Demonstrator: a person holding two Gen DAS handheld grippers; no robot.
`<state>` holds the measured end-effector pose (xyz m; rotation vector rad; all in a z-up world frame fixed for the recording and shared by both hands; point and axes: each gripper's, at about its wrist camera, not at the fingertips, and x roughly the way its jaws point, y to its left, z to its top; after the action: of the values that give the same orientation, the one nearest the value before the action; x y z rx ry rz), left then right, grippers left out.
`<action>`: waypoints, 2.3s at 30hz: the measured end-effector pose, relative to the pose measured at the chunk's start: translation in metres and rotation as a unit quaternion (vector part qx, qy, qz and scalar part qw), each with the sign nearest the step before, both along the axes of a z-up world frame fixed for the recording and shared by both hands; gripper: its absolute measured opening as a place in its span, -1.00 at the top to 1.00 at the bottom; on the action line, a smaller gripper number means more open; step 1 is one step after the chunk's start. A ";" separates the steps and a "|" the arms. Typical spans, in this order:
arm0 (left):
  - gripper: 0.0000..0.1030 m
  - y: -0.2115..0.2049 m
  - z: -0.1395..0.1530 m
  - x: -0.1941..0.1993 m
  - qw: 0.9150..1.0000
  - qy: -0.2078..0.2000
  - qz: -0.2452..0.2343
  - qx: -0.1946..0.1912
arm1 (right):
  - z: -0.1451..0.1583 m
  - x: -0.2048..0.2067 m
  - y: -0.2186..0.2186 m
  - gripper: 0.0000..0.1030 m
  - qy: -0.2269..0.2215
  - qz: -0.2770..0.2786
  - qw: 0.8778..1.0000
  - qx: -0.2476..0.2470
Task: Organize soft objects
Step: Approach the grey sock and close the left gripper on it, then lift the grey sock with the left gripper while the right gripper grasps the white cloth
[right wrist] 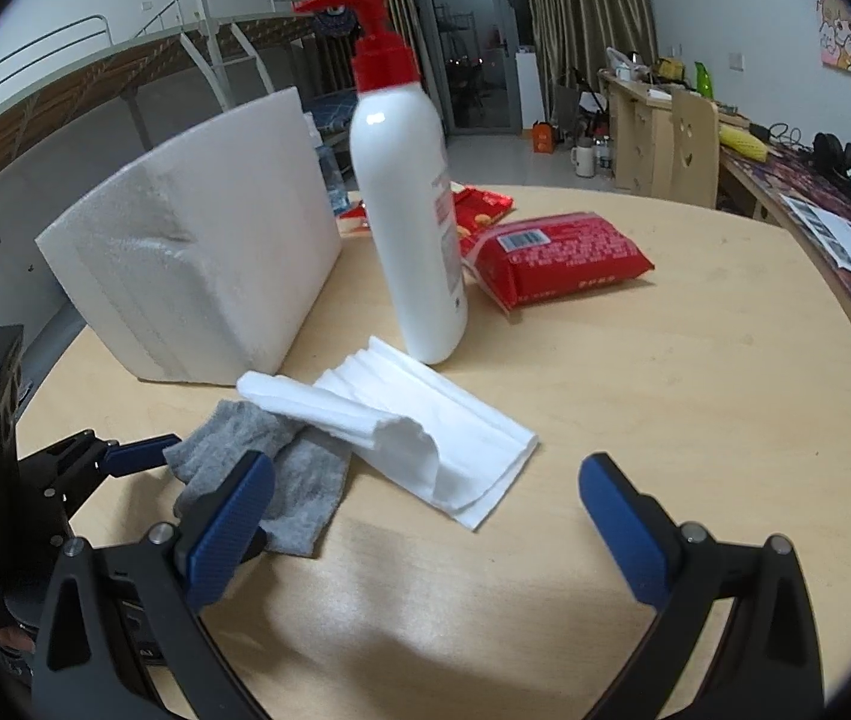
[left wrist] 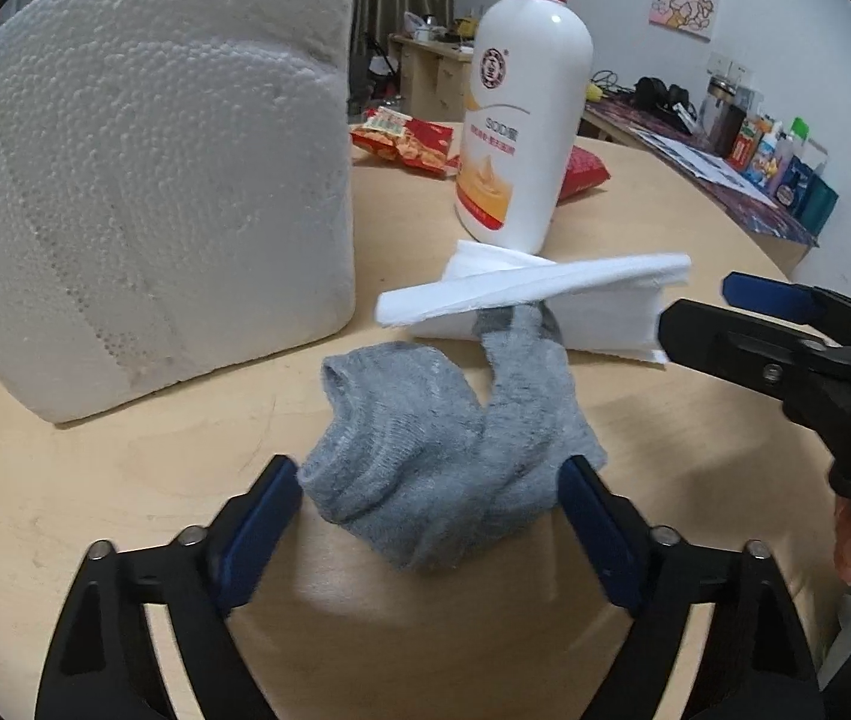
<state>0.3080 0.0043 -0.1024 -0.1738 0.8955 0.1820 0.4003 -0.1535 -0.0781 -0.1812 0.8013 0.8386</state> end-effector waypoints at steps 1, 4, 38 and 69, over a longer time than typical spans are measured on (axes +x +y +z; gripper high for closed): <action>-0.62 0.000 -0.001 0.001 1.000 0.001 -0.003 -0.002 | -0.001 0.001 0.001 -0.99 0.002 0.000 1.000 -0.001; -0.45 -0.003 0.000 0.001 1.000 -0.004 -0.008 -0.004 | -0.003 0.003 0.001 -0.99 0.008 0.002 1.000 0.001; 0.83 0.015 0.019 -0.029 0.998 -0.045 -0.031 -0.036 | -0.005 0.012 0.019 -0.99 0.013 0.011 1.000 -0.004; -0.39 0.025 0.017 -0.030 0.998 -0.023 -0.039 -0.035 | -0.025 0.012 0.058 -0.35 0.015 0.073 0.995 -0.068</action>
<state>0.2782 0.0297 -0.0853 -0.2063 0.8617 0.0739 0.4126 -0.0952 -0.1031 -0.3516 0.8812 0.9276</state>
